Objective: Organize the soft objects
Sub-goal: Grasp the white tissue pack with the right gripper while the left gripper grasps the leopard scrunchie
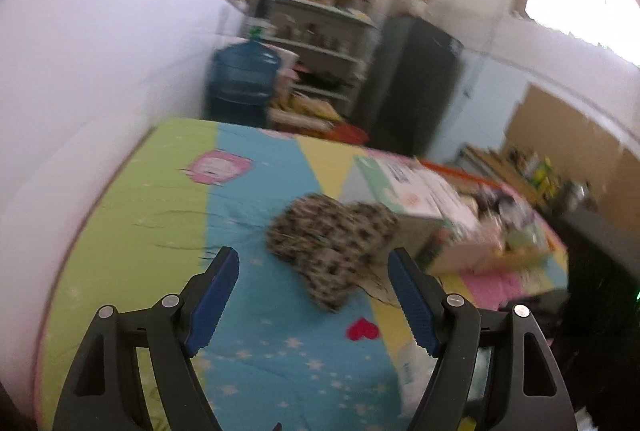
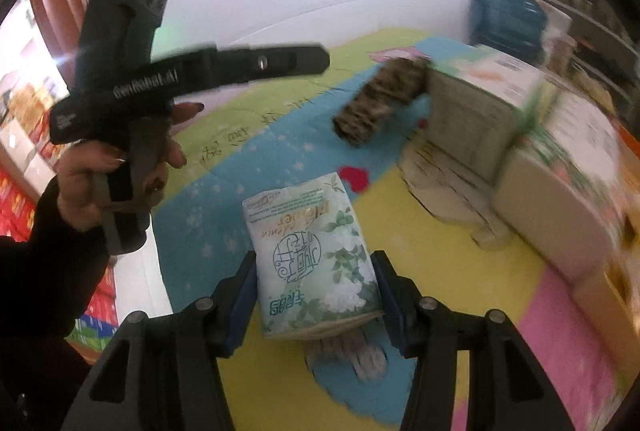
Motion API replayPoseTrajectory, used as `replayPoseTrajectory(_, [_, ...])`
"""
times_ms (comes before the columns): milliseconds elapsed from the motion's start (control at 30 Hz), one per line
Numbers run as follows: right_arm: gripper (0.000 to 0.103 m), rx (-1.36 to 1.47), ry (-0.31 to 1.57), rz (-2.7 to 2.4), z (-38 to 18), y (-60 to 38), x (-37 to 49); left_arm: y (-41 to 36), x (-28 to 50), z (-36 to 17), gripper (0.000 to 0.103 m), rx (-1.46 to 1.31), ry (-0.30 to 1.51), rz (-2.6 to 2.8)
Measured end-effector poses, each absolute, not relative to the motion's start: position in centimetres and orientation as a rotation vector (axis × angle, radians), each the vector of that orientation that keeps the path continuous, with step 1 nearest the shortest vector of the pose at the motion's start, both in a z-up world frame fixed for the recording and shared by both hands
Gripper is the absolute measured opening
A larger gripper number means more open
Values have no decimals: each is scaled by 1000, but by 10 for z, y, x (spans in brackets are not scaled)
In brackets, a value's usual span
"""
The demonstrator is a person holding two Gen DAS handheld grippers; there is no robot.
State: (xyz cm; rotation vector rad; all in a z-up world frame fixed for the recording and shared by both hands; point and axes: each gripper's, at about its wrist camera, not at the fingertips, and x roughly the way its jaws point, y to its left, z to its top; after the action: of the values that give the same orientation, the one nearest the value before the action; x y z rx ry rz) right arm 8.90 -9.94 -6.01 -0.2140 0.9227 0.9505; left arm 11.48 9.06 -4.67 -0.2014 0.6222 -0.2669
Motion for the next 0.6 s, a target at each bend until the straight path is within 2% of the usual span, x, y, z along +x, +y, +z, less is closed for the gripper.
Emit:
replayPoseTrajectory(467, [55, -47, 896, 812, -54, -174, 84, 41, 164, -70, 77, -38, 775, -194])
replayPoseTrajectory(500, [55, -45, 895, 809, -54, -176, 83, 41, 167, -71, 74, -39, 787, -192])
replayPoseTrajectory(567, [55, -38, 891, 806, -53, -179, 80, 42, 170, -73, 54, -51, 797, -184])
replayPoseTrajectory(600, [55, -35, 890, 805, -53, -176, 81, 43, 171, -73, 49, -57, 798, -180])
